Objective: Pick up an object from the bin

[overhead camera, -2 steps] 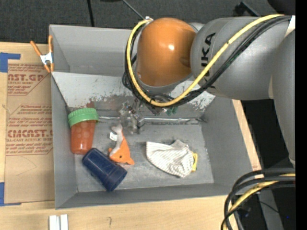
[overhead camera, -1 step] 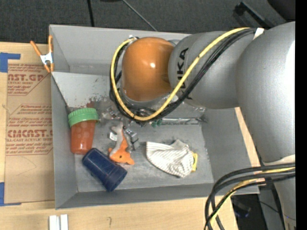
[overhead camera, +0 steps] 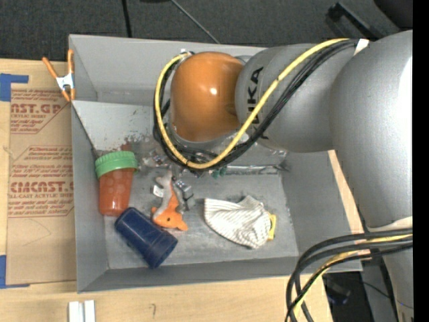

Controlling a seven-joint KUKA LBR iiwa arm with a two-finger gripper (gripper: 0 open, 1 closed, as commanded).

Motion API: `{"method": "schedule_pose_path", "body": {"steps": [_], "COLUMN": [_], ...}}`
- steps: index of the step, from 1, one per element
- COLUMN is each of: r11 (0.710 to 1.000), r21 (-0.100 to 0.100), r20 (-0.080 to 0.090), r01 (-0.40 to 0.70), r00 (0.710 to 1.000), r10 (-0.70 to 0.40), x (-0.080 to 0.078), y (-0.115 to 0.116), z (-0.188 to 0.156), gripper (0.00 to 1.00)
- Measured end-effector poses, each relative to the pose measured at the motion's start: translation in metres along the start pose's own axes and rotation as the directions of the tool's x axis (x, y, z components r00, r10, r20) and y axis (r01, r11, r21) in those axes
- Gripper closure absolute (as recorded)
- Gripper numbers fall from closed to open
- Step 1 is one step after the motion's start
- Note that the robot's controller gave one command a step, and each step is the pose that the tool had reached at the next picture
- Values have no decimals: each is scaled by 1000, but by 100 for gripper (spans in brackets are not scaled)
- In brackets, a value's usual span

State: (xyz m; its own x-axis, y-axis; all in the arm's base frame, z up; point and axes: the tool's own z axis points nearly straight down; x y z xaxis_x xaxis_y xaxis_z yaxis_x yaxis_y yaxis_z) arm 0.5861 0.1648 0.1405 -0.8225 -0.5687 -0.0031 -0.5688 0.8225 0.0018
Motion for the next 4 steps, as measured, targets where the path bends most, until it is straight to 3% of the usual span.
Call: {"method": "schedule_pose_path", "body": {"steps": [1,2,3,4], "r11": [1000,991,947,947], "r21": [1,0,0,0], "r20": [2,-3,0,0], "r01": [-8,137,321,321], "r00": [1000,991,947,947], "r10": [8,-137,-321,-321], "x": [29,39,36,36], "y": [-5,-15,-5,-5], "z": [41,55,71,71], "gripper": [0,0,100,100]}}
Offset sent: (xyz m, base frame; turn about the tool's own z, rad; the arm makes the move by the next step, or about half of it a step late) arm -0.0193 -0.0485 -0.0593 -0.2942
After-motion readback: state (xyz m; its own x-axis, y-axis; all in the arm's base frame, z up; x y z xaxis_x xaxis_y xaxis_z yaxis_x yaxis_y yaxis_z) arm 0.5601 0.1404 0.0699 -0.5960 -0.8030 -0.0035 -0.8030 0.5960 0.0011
